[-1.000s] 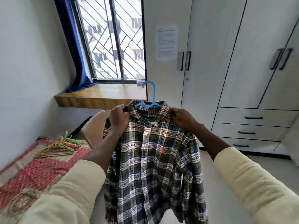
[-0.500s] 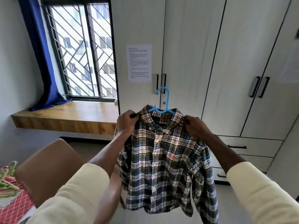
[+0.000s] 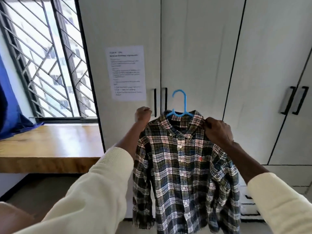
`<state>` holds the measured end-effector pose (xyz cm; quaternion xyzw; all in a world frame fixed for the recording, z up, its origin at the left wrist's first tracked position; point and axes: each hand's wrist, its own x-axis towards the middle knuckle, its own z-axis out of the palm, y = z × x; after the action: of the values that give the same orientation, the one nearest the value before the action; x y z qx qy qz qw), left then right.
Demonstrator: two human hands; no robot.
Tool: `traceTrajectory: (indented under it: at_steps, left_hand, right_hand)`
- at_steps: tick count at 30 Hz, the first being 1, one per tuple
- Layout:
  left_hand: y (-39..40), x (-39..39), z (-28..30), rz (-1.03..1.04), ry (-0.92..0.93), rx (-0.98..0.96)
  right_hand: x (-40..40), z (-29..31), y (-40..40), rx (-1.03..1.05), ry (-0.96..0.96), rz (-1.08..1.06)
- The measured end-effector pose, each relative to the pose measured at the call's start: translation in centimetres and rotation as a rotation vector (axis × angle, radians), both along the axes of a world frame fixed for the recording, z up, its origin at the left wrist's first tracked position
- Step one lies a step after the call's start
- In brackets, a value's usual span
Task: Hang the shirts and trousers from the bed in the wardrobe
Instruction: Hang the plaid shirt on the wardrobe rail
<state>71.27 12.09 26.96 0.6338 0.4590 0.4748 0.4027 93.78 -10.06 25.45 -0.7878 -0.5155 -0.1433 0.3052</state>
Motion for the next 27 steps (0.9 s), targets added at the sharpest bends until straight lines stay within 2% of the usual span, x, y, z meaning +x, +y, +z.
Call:
traceTrajectory:
  at_steps: [2, 7, 15, 20, 27]
  left_hand:
    - [2.9, 2.3, 1.7, -0.030, -0.002, 0.024]
    - [9.5, 6.9, 2.9, -0.151, 0.143, -0.071]
    - [12.5, 8.9, 2.5, -0.151, 0.057, -0.084]
    - [9.9, 7.7, 2.3, -0.098, 0.057, -0.071]
    - [1.7, 1.7, 1.3, 0.134, -0.031, -0.038]
  right_hand:
    - [1.8, 0.0, 3.1, 0.016, 0.043, -0.019]
    - [5.0, -0.3, 8.0, -0.012, 0.107, -0.064]
    - [7.3, -0.6, 9.1, 0.086, 0.219, -0.115]
    - [7.3, -0.5, 5.9, 0.110, 0.266, -0.103]
    - [5.2, 1.3, -0.3, 0.115, 0.251, -0.078]
